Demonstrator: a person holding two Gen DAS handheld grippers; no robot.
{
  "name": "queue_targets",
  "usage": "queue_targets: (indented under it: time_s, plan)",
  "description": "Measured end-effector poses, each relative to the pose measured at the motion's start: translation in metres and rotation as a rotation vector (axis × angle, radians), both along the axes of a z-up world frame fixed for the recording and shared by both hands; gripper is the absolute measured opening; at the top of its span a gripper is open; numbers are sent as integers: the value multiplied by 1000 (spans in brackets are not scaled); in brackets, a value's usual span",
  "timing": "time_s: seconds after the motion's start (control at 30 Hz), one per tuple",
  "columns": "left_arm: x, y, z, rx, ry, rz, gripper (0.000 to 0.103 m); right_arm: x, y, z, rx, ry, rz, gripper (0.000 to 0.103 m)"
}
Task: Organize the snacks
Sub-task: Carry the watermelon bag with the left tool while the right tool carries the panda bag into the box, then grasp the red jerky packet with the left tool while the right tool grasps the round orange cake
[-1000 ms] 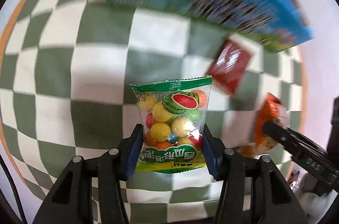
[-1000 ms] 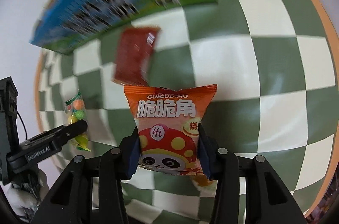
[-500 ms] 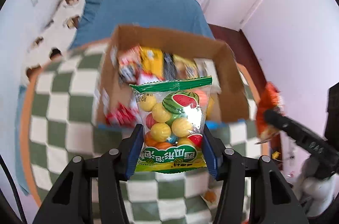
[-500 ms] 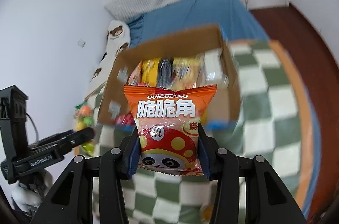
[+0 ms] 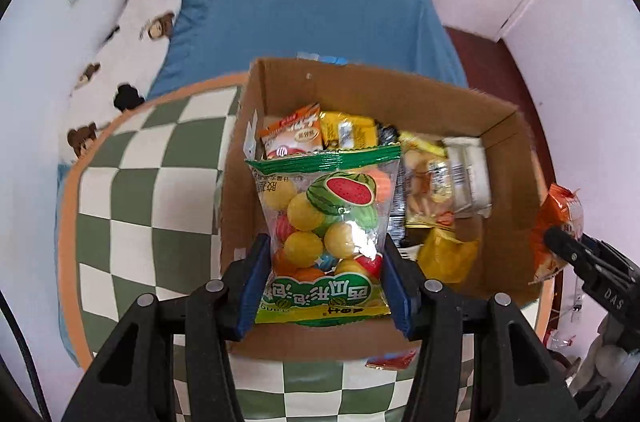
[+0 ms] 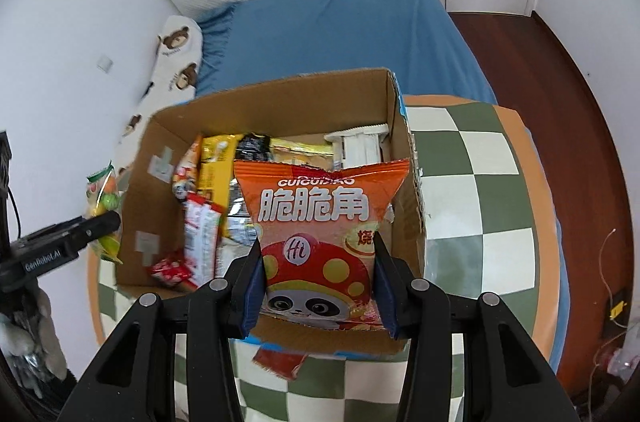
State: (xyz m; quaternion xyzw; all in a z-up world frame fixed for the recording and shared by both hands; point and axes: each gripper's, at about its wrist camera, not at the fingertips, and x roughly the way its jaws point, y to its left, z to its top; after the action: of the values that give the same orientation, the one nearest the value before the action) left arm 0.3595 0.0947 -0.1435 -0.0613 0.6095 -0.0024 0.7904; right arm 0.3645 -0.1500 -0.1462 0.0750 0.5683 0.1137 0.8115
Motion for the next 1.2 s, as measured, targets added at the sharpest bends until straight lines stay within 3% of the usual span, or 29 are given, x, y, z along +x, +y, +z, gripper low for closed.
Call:
queue_targets:
  time_s: [0.03, 0.07, 0.1, 0.13, 0.2, 0.27, 0.87, 1.2]
  plan:
    - [6, 3, -10, -5, 30, 12, 54, 4, 2, -6, -11, 22, 2, 52]
    - [11, 6, -19, -13, 57, 19, 60, 10, 2, -16, -30, 59, -13, 67]
    - [14, 8, -26, -23, 76, 24, 67, 13, 3, -22, -54, 71, -22, 95]
    - [17, 10, -32, -22, 74, 27, 70, 16, 5, -28, -91, 79, -19, 99]
    - [18, 10, -38, -3, 64, 24, 85, 19, 8, -35, -107, 91, -18, 99]
    - [18, 9, -42, 4, 69, 22, 93, 20, 11, -41, -116, 105, -11, 99]
    - [-27, -14, -20, 68, -71, -12, 94, -6, 27, -36, -154, 36, 4, 99]
    - [-63, -28, 1, 73, -148, -13, 94, -39, 33, -6, -156, -72, 8, 99]
